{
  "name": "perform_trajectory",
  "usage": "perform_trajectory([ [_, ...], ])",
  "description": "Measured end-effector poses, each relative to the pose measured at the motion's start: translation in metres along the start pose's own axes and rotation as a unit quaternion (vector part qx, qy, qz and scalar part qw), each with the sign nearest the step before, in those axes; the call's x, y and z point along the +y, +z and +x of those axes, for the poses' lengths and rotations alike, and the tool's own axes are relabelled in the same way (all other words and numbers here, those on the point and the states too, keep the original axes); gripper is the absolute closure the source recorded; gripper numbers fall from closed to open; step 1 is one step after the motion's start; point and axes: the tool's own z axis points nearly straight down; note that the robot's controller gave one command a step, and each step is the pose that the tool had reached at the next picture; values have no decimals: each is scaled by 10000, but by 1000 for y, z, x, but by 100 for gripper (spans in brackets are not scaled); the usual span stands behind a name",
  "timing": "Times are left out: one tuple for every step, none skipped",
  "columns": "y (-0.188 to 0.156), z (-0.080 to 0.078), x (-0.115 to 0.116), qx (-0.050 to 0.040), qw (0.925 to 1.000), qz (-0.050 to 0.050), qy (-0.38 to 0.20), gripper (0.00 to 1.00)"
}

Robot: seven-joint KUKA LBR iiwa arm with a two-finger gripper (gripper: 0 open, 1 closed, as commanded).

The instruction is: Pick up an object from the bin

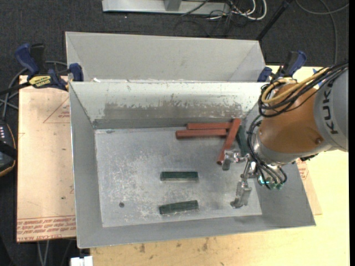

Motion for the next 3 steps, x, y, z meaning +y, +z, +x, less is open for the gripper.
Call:
perform_trajectory([
  [66,-63,58,-45,9993,-11,-367,0],
  [62,-57,139,-43,9994,-20,348,0],
  [61,-58,134,-48,9993,-1,367,100],
])
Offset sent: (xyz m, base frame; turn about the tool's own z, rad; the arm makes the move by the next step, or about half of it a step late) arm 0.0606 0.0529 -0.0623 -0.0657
